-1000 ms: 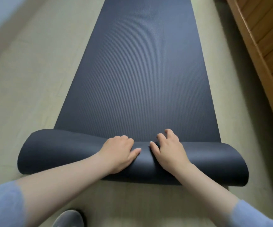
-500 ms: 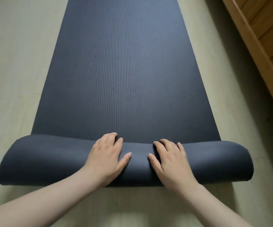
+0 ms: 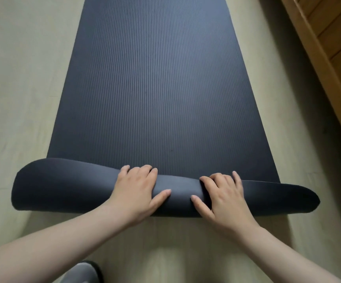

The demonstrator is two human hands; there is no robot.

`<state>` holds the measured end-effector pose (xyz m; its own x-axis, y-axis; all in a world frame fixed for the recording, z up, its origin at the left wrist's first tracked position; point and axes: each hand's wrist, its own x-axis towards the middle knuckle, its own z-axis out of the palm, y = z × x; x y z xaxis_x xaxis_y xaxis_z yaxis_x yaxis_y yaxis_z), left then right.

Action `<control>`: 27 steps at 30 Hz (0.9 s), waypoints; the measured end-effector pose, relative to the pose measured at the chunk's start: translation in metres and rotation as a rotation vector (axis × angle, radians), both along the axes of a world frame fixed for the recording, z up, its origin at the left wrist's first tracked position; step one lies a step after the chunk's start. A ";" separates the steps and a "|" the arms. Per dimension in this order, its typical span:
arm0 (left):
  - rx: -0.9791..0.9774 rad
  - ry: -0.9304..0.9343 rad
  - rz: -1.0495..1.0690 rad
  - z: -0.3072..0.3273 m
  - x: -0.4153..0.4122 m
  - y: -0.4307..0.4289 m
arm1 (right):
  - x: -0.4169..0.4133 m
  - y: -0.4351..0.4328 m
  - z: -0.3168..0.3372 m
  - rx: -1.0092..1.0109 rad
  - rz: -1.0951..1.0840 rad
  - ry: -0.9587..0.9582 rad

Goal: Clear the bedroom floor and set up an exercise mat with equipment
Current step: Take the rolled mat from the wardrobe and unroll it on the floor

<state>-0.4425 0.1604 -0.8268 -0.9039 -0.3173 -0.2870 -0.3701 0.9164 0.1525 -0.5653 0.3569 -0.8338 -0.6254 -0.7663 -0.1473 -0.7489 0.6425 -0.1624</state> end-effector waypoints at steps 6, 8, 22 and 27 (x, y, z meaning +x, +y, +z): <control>0.030 -0.091 0.001 0.011 -0.008 -0.001 | 0.000 0.000 0.021 0.125 -0.006 -0.215; 0.119 -0.132 0.018 0.016 -0.007 -0.002 | 0.001 -0.003 0.027 0.148 -0.043 -0.305; 0.289 -0.252 0.026 0.000 0.029 0.009 | 0.048 0.028 0.017 0.092 -0.102 -0.506; 0.161 -0.171 -0.001 -0.022 0.052 0.026 | 0.068 0.034 0.017 0.091 -0.096 -0.411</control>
<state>-0.3901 0.1866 -0.8484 -0.8378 -0.2544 -0.4830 -0.4025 0.8856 0.2317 -0.4970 0.3913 -0.8165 -0.5685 -0.6798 -0.4634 -0.5698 0.7316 -0.3743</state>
